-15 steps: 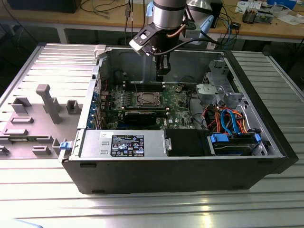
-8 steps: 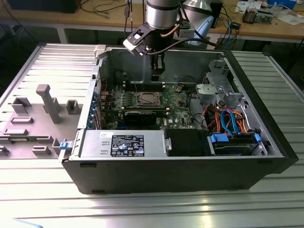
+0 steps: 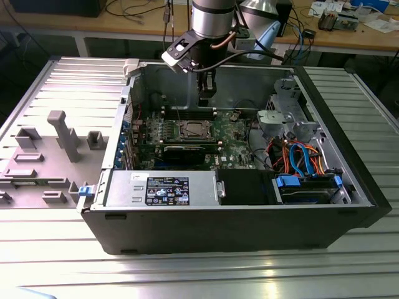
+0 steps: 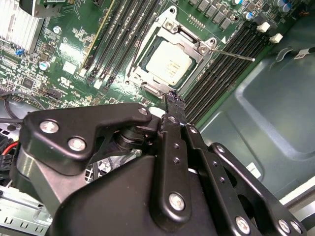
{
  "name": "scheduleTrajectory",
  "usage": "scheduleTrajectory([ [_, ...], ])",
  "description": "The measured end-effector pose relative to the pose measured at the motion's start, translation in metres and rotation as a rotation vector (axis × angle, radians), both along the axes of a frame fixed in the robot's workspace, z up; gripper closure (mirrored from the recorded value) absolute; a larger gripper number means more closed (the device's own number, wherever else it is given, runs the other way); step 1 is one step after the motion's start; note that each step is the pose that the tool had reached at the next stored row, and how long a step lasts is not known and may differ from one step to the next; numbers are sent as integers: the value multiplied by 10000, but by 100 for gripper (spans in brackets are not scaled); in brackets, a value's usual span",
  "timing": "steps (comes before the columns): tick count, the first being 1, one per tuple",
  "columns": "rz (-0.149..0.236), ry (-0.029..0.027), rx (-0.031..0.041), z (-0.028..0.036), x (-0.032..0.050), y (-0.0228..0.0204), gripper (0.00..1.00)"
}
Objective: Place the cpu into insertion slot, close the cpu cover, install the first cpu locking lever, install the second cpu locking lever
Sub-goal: 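Install the first cpu locking lever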
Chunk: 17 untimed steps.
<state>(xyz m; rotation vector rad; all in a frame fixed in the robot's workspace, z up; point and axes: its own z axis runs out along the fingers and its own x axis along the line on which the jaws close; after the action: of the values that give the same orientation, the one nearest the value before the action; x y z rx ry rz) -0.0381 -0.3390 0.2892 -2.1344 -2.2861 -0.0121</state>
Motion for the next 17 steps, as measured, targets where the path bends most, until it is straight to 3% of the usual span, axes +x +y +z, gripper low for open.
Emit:
scheduleTrajectory([
  [6,66,0,-1,0,-1,0,89],
  [7,323,1,-1,0,-1,0,89],
  [8,837,0,-1,-4,-1,0,89],
  [13,1867,1,-1,-16,-1,0,89],
  [17,3057,0,0,-23,-1,0,89],
])
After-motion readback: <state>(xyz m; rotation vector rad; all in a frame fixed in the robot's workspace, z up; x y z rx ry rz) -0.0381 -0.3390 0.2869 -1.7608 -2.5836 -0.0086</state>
